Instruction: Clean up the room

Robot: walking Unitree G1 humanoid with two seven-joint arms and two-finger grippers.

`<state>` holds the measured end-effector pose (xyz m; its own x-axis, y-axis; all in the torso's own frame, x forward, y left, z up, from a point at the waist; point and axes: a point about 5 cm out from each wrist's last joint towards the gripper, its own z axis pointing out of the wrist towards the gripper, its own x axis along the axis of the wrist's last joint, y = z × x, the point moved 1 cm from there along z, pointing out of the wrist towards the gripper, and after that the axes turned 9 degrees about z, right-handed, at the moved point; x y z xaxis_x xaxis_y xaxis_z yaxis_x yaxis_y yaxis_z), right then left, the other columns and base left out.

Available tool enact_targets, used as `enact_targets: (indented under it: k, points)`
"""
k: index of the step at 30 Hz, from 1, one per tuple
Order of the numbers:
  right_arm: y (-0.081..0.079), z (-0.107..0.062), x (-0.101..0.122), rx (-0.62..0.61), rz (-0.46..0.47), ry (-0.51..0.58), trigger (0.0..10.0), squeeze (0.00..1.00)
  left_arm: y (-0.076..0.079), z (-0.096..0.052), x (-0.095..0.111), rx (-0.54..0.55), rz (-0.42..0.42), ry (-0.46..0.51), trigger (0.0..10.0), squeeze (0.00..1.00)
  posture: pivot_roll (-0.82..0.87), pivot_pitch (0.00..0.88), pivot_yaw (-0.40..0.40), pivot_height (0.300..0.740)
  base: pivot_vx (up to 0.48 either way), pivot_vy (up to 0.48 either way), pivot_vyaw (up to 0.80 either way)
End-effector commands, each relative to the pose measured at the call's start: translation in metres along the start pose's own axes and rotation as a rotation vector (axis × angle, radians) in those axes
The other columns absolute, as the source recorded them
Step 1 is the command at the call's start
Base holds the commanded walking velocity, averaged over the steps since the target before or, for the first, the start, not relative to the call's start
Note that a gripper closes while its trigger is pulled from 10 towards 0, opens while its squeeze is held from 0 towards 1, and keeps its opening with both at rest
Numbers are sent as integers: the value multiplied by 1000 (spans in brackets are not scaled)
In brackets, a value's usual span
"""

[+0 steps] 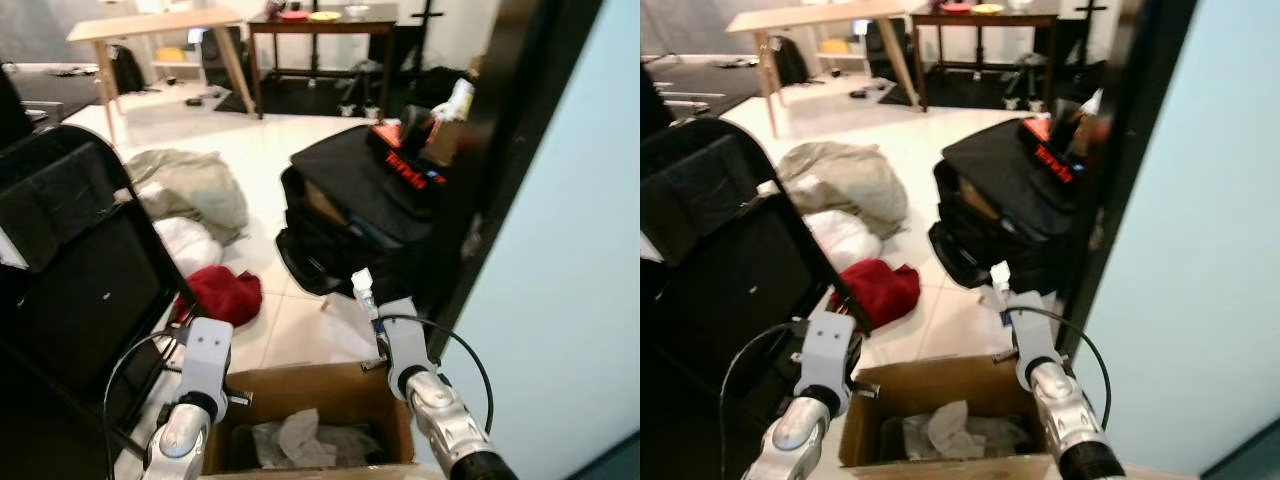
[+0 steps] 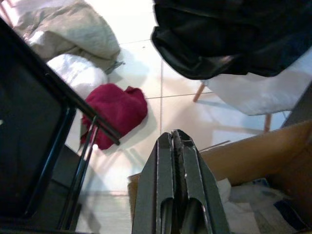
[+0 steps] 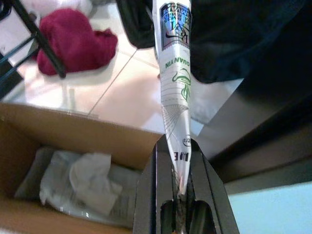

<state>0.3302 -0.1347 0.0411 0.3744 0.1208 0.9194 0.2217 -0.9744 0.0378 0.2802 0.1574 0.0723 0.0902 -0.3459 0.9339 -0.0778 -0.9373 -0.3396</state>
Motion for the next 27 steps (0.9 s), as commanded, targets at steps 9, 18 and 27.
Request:
enact_targets:
  k: [9, 18, 27]
  points:
    - [-20, 8, -23, 204, -395, -234, 10000, 0, -16, -3, -19, -218, 365, -14, 10000, 0, -32, 146, -15, 740, 0, 0, 0]
    - [-21, 11, -20, 260, -511, -249, 10000, 0, -11, -14, -24, -362, 482, 33, 10000, 0, -36, 242, -33, 740, 0, 0, 0]
    - [-30, 8, -28, 375, -597, -268, 10000, 0, 21, -42, 0, -565, 390, 240, 10000, 0, -22, 357, -46, 740, 0, 0, 0]
